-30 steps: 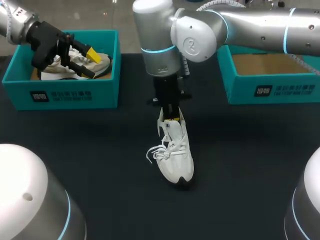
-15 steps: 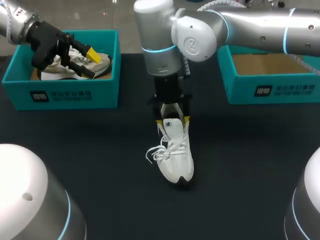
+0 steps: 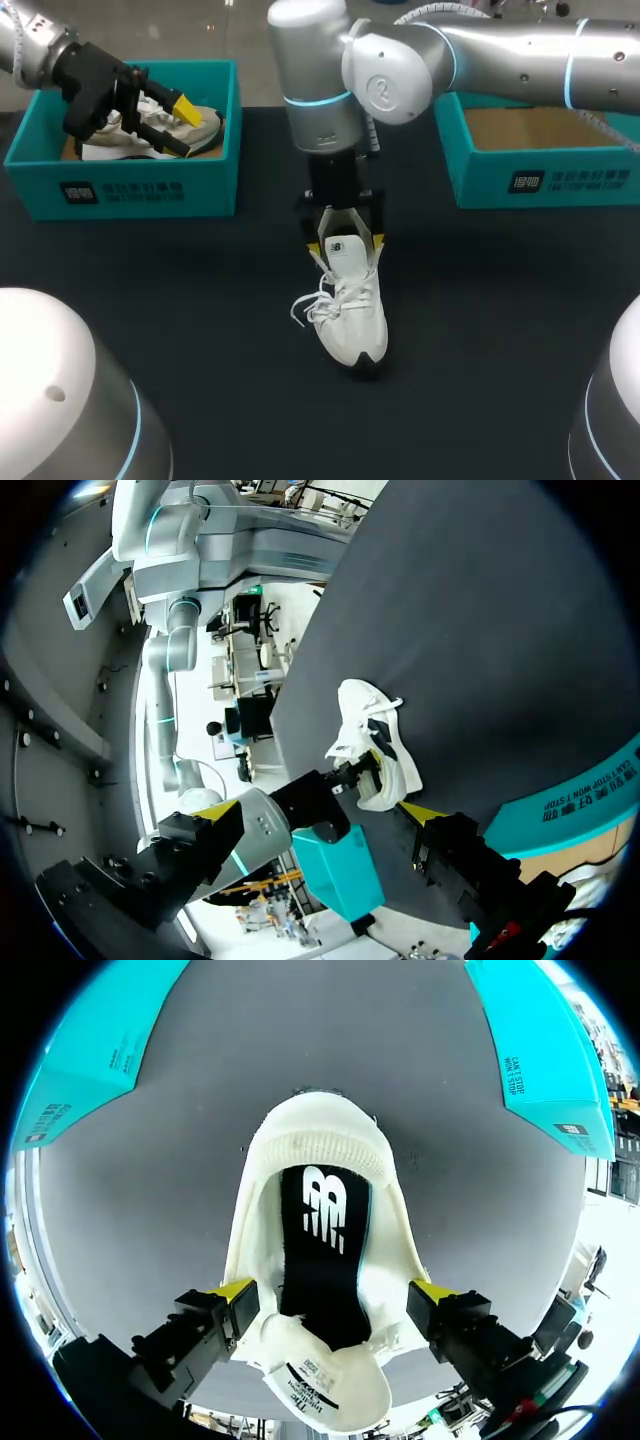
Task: Take the shoe out of the shoebox, open the shoe tongue, remove and reinsert the insole, then place the shoe into the shoebox
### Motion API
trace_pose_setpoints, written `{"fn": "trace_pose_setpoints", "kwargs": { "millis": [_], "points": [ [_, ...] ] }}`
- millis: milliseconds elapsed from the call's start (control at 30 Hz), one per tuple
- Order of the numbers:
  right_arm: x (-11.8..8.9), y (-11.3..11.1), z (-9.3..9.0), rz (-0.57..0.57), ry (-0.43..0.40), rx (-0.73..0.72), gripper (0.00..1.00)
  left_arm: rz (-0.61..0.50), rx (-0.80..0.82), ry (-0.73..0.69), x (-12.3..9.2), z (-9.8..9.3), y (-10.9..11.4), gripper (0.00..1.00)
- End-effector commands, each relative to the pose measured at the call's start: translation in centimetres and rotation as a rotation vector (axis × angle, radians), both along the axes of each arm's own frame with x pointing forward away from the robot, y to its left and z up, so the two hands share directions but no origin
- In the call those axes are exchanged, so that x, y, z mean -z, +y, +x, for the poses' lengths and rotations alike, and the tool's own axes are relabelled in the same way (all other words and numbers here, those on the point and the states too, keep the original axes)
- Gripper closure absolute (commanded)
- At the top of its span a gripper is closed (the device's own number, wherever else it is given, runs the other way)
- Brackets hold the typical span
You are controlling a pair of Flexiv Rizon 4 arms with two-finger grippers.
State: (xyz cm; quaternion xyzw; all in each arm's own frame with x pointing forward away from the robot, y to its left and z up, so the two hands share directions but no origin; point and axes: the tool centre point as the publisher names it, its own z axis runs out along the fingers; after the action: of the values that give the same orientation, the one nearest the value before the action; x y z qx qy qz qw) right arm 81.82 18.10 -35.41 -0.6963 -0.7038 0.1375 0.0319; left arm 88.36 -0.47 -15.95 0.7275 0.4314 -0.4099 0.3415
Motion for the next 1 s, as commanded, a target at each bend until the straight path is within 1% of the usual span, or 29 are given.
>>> {"fn": "trace_pose_setpoints", "kwargs": {
  "millis": [33, 333, 567, 667, 867, 1000],
  "points": [
    [-1.2, 0.0, -0.6, -0.019, -0.019, 0.001, 0.0, 0.003, 0.001, -0.001, 0.0, 0.0, 0.1, 0.0],
    [-2.2, -0.1, -2.3, -0.019, -0.029, 0.021, 0.0, 0.003, 0.001, -0.001, 0.0, 0.0, 0.1, 0.0],
    [-1.5, -0.2, -2.8, -0.017, -0.018, 0.046, 0.0, 0.003, 0.001, -0.001, 0.0, 0.0, 0.1, 0.0],
    [-2.3, -0.3, -3.3, -0.024, -0.023, 0.046, 0.0, 0.003, 0.001, -0.001, 0.0, 0.0, 0.1, 0.0],
    [-4.6, -1.0, -5.2, -0.052, -0.046, 0.044, 0.0, 0.003, 0.001, -0.001, 0.0, 0.0, 0.1, 0.0],
    [-5.9, -1.0, -6.2, -0.059, -0.06, 0.042, 0.0, 0.003, 0.001, -0.001, 0.0, 0.0, 0.1, 0.0]
  ]
}}
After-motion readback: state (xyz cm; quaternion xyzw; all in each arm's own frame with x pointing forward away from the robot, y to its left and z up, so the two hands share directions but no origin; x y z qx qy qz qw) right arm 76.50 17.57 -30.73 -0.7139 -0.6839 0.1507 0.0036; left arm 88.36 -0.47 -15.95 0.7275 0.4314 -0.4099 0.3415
